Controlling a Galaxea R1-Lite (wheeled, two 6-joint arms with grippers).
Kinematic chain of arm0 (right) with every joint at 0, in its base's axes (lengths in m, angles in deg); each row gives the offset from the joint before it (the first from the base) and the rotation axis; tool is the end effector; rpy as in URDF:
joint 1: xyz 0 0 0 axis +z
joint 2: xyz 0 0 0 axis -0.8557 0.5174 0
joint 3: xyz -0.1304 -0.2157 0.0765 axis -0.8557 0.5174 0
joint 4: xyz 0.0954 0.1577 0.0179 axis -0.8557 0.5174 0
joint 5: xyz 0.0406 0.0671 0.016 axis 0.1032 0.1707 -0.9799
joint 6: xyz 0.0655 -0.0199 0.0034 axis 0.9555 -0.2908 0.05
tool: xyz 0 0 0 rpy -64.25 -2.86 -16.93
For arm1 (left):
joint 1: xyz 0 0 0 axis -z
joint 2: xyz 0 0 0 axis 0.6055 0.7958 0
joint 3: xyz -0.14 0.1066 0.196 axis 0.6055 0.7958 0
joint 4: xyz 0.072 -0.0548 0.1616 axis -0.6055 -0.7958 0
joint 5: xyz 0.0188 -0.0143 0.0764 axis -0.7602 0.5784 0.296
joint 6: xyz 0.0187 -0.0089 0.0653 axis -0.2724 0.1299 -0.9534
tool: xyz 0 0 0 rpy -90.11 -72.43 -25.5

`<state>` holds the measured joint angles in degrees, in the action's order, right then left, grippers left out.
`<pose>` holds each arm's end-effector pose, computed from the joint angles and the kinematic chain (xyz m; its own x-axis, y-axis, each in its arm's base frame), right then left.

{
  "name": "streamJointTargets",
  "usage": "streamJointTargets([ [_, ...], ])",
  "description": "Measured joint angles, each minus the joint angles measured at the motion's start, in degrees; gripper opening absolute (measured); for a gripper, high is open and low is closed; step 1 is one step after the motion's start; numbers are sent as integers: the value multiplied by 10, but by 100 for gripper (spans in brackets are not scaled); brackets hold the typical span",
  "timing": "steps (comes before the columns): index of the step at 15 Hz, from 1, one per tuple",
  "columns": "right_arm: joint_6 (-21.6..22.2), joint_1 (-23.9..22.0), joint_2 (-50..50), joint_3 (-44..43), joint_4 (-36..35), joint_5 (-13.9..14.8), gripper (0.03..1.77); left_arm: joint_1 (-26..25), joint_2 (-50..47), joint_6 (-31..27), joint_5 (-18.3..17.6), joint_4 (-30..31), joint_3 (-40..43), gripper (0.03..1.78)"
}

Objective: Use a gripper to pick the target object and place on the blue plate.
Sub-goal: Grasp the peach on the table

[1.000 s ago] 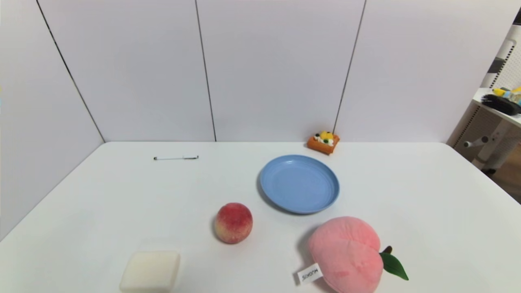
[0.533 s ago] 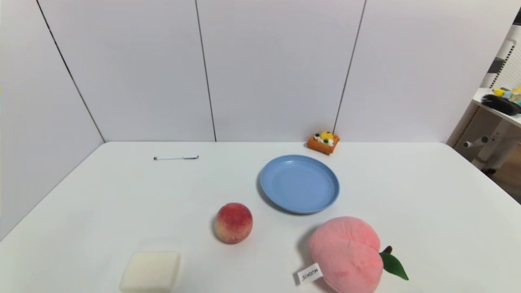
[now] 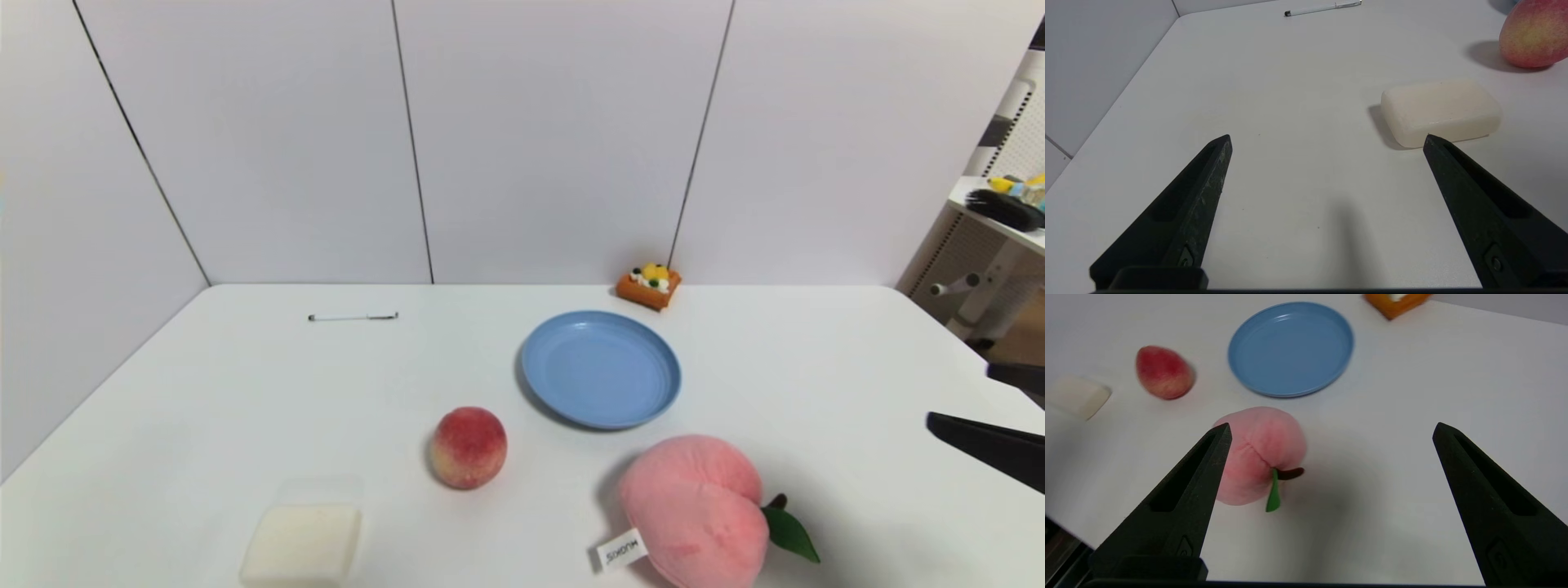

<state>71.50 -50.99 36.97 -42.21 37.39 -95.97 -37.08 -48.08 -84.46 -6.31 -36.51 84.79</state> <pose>0.1567 0.0458 0.1965 0.8206 0.4664 -0.3303 -0.4751 0.8779 0.0595 0.0541 -0.0034 0.0744 0.9986 -0.0517 -0.0076 0.0522 0.9939 0.0969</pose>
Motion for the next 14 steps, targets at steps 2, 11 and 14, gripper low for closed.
streamJointTargets([
  [2,-55,16,76,-16,-25,-52,170,0,0,0,0,0,0,169],
  [11,-273,99,388,-53,-196,-269,170,0,0,0,0,0,0,169],
  [14,-274,156,434,-101,-201,-271,170,0,0,0,0,0,0,169],
])
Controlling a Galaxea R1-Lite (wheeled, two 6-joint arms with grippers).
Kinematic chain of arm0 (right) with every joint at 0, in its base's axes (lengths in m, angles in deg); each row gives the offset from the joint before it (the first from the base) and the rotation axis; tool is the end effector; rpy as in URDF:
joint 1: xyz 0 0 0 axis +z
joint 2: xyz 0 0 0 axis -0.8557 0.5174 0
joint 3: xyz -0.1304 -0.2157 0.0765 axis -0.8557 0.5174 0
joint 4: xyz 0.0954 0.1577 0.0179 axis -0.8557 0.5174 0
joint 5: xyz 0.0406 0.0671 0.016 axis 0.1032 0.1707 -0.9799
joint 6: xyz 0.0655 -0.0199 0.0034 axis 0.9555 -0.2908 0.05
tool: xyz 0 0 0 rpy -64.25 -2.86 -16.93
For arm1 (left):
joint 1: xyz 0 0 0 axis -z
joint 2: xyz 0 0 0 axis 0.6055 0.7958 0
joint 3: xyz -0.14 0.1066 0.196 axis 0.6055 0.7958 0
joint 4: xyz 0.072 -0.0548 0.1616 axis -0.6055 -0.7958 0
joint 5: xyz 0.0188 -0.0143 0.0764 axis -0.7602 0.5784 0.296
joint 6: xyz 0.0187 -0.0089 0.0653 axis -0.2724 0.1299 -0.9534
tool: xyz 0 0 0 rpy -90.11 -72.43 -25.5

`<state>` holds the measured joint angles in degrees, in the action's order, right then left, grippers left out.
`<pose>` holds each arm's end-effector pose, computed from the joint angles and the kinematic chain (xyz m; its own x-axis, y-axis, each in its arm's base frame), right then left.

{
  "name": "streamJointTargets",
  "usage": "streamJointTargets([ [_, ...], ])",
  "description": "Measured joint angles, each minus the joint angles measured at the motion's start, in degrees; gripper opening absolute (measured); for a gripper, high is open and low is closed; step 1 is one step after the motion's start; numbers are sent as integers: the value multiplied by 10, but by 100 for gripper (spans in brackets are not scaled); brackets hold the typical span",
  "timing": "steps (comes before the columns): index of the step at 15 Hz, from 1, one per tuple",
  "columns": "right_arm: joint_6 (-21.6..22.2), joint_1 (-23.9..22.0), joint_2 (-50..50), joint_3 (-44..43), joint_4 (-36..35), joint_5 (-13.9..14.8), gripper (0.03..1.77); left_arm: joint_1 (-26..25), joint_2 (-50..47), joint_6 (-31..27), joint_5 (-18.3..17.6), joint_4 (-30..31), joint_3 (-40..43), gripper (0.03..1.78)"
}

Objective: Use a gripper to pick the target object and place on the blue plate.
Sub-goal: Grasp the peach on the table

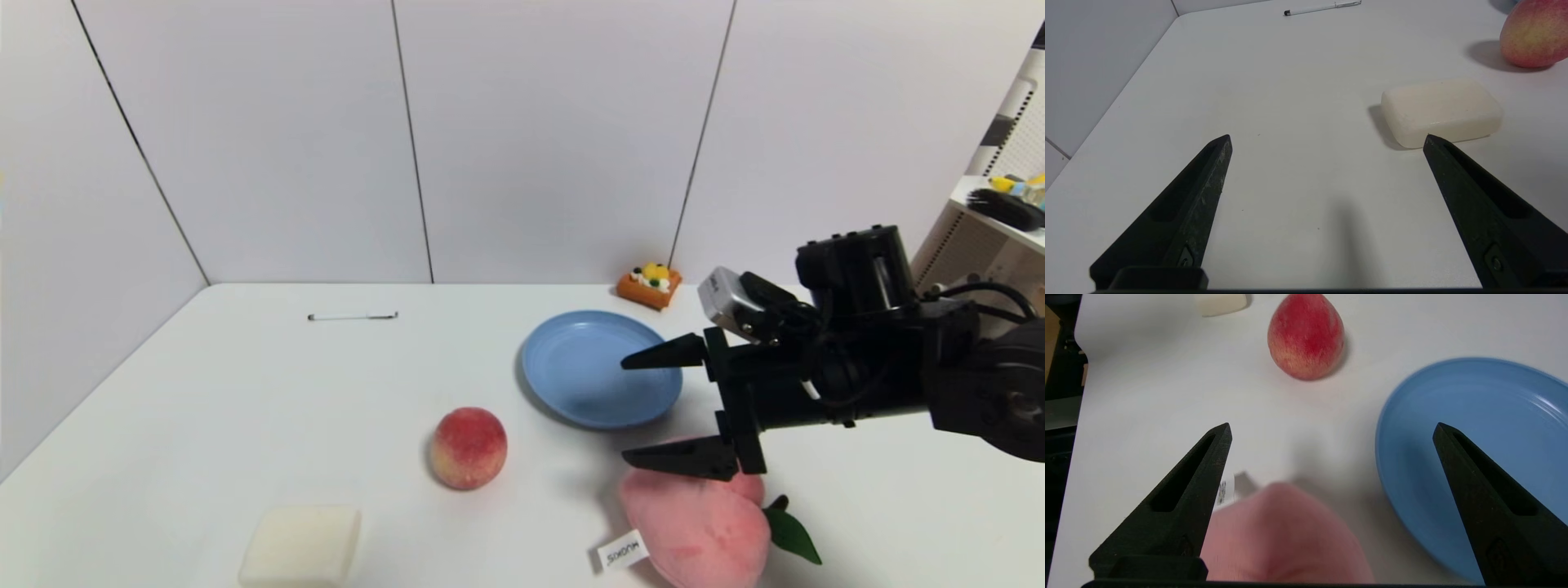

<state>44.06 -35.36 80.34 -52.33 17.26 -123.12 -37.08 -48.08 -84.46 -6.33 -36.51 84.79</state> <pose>0.2634 0.1696 0.1204 0.2194 0.9009 -0.3746 -0.9756 0.2037 -0.0816 0.0541 -0.0034 0.0744 0.9986 -0.0520 -0.0076 0.0525 0.9939 0.0969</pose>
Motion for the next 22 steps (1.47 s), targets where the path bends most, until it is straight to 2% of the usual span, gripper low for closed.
streamJointTargets([
  [4,3,58,46,-60,5,1,170,0,0,0,0,0,0,169],
  [11,7,111,123,-146,9,6,170,0,0,0,0,0,0,169],
  [22,3,140,232,-235,2,7,170,0,0,0,0,0,0,169],
])
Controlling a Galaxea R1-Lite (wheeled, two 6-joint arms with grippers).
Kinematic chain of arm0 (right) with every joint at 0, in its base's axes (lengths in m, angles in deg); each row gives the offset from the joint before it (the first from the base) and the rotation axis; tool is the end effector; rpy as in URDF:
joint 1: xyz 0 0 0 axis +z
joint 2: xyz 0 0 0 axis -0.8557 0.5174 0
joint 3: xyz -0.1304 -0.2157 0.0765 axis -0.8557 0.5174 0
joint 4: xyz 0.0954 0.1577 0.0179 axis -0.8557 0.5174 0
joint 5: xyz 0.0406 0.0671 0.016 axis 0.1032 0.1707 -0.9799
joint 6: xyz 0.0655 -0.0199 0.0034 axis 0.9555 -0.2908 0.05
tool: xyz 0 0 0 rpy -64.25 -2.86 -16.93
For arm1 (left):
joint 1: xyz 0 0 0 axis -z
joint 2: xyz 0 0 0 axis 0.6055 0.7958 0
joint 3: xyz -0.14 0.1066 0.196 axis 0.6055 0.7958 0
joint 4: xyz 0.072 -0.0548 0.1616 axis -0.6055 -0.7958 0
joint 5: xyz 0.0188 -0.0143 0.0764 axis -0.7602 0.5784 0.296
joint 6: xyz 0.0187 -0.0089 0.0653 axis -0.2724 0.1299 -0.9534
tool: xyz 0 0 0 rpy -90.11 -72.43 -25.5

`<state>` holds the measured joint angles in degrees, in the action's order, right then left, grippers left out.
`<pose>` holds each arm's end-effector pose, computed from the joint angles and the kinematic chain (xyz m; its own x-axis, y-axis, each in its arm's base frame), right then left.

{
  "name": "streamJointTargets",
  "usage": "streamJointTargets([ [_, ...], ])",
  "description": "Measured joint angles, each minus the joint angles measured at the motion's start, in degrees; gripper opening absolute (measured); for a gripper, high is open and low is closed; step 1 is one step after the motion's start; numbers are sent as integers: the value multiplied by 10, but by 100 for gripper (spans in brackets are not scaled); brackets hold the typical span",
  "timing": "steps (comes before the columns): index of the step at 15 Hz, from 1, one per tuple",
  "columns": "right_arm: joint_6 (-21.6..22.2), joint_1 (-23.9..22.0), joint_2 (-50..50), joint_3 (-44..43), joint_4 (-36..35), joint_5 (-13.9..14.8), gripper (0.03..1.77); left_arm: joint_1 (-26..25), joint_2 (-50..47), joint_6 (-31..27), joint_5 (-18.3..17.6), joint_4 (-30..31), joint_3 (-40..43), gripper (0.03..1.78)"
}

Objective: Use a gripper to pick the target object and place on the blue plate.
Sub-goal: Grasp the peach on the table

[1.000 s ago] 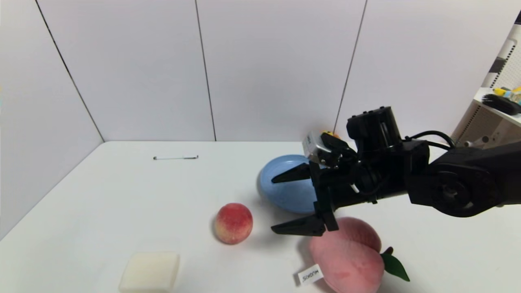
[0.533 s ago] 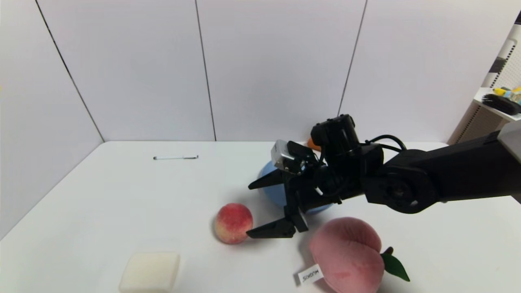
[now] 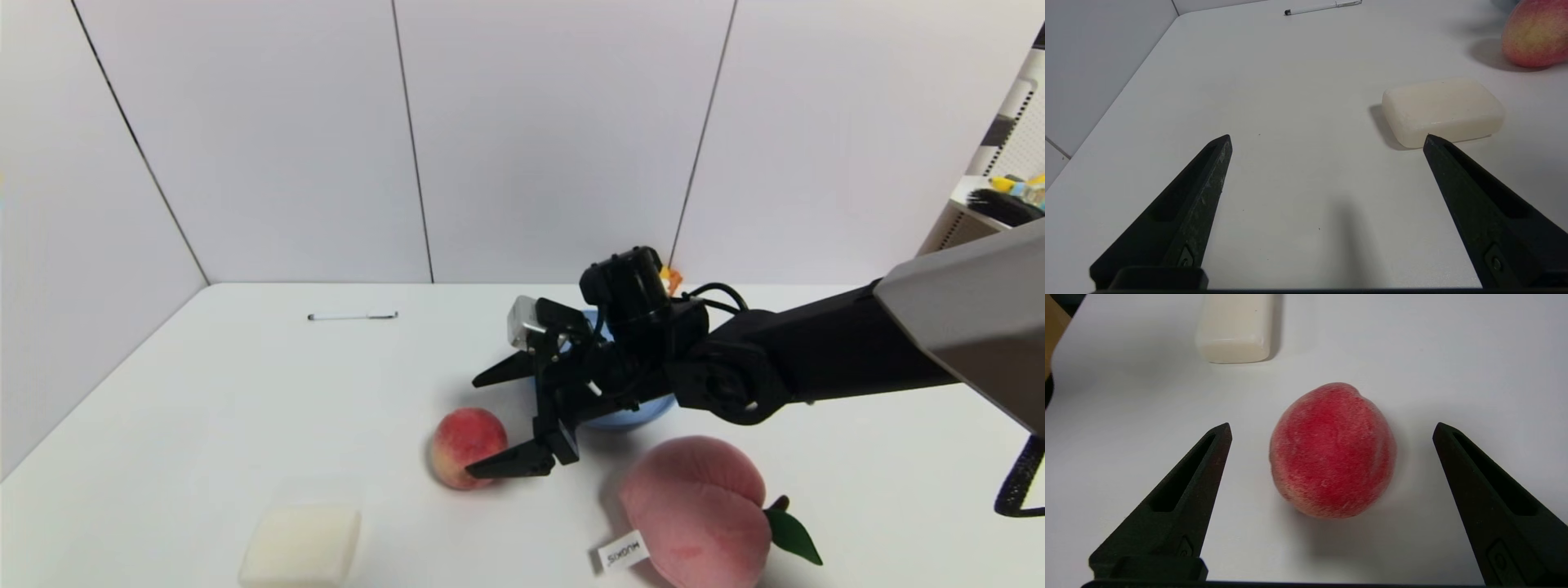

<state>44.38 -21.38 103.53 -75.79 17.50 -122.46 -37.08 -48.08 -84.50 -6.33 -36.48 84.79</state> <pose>0.2952 0.2892 0.0868 0.0058 0.9254 -0.3790 -0.9964 -0.0268 -0.0806 0.0541 -0.0034 0.0744 0.9986 -0.0520 -0.0071 0.0525 0.9938 0.0976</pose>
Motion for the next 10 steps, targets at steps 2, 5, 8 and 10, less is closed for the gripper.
streamJointTargets([
  [2,-3,0,16,-9,0,0,170,0,0,0,0,0,0,169],
  [5,-3,1,30,-10,7,0,170,0,0,0,0,0,0,169],
  [8,-2,9,37,-10,7,0,170,0,0,0,0,0,0,169],
  [10,-2,15,41,-10,5,0,170,0,0,0,0,0,0,169],
])
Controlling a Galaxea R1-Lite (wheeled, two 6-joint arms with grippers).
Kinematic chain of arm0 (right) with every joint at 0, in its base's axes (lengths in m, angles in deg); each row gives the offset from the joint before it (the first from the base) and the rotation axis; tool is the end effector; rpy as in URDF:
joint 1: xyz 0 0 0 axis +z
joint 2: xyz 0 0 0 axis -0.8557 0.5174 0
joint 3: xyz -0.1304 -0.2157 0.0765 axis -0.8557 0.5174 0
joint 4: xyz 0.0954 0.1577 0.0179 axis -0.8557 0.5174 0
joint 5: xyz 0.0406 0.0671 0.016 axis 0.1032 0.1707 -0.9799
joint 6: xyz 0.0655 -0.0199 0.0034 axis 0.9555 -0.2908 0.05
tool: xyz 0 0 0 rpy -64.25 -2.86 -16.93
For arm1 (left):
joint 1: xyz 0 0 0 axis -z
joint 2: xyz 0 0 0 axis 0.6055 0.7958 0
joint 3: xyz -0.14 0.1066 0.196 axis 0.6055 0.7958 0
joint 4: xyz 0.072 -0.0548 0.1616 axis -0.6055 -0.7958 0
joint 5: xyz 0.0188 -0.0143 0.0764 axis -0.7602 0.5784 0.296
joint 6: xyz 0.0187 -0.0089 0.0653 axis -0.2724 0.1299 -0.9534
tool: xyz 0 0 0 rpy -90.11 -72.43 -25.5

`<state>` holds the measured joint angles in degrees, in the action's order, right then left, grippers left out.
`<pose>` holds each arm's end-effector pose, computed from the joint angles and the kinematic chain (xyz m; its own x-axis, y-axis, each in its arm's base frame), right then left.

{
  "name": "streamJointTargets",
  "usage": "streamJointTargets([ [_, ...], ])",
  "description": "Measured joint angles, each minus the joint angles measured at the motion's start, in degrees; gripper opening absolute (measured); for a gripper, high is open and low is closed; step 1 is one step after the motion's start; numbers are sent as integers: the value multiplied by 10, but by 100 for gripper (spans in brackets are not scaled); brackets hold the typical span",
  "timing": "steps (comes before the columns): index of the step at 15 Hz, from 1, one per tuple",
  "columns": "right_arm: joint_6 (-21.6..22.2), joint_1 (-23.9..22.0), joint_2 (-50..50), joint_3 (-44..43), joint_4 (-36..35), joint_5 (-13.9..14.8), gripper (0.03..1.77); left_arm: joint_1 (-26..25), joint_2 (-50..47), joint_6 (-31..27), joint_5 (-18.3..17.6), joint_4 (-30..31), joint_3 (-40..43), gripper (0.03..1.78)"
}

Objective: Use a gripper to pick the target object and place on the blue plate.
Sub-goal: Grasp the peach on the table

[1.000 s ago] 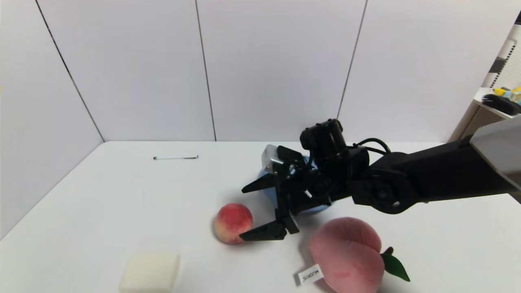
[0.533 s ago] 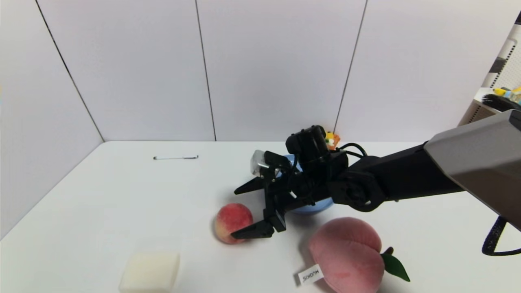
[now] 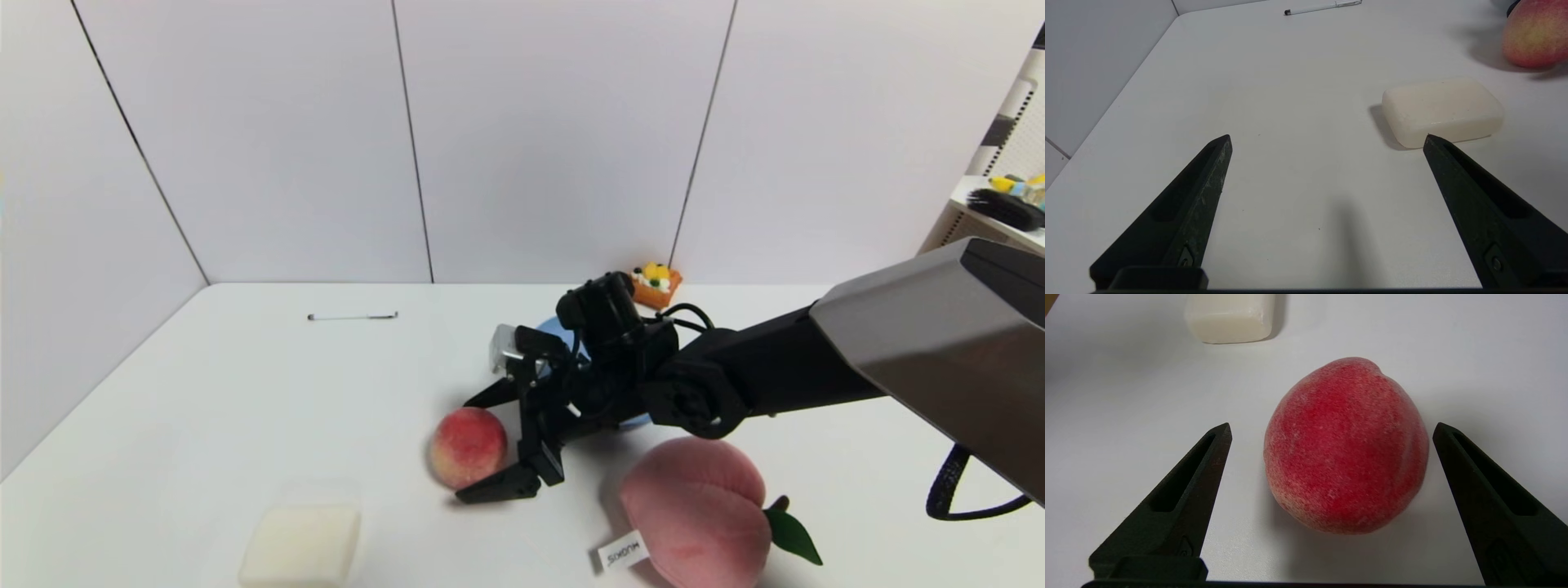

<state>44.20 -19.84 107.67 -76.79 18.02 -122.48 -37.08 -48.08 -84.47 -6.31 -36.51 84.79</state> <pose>0.2929 0.3016 0.0607 -0.0391 0.9093 -0.4143 -0.9979 -0.0573 -0.0317 0.0541 -0.0034 0.0744 0.9986 -0.0517 -0.0076 0.0522 0.9939 0.0971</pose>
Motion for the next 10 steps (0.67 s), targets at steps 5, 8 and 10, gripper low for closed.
streamJointTargets([
  [5,-1,4,21,-15,-3,0,170,0,0,0,0,0,0,169],
  [8,-1,5,33,-27,-5,0,170,0,0,0,0,0,0,169],
  [10,-1,5,36,-29,-1,-1,170,0,0,0,0,0,0,169],
])
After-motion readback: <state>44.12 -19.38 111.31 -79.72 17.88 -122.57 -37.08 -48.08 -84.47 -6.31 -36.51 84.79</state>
